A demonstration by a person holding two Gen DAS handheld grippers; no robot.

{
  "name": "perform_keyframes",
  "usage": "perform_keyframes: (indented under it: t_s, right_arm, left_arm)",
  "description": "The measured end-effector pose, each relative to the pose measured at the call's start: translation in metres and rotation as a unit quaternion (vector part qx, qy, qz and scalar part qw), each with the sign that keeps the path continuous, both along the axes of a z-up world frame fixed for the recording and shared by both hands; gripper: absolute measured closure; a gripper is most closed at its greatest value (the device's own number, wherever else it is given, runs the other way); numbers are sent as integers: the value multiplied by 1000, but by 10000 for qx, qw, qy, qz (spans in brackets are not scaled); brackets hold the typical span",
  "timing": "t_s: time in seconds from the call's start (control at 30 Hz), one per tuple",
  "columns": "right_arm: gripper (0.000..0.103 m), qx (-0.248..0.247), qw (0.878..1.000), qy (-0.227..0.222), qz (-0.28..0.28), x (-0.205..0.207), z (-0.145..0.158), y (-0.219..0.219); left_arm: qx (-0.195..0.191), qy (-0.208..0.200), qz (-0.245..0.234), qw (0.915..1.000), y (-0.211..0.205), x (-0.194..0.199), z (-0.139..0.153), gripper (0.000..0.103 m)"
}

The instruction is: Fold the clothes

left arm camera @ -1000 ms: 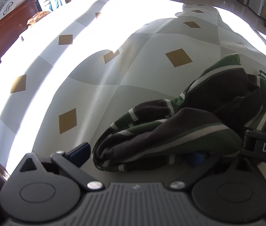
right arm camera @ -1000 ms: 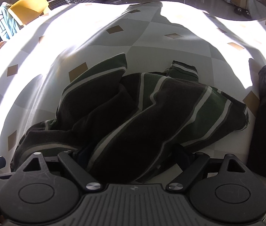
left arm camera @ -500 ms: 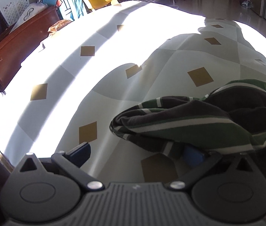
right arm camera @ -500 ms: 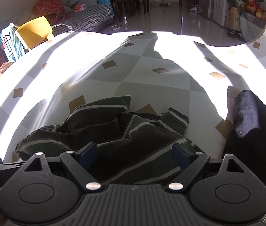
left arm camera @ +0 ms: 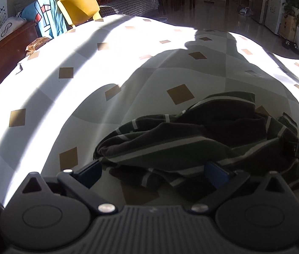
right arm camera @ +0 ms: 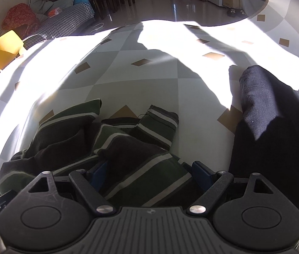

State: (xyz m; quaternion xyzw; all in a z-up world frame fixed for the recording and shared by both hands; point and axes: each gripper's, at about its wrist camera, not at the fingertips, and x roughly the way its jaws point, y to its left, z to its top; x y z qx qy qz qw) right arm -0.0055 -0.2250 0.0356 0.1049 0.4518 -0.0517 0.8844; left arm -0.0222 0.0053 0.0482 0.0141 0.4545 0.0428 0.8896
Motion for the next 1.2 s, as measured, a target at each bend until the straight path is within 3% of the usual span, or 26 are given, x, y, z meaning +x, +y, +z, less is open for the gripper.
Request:
perform_keyframes:
  t_s: [0.23,0.53,0.8,1.2]
  right_arm:
    - [27,175,9993,227,237,-9,-8,7]
    - [28,-112,9959,270,858,-27,-12,37]
    - [26,-288,9852,319,1656,-51,-14,71]
    - [26,589,9805,439,1822,-64,-9,64]
  left_arm:
    - [254,43,-57,9997,-8,3,-12,0]
    - [239,122,380,9989,6,6,-14,0]
    - [364,-2,517,9980,11,6,-9,0]
    - [319,-322,304,9985,4,0,4,0]
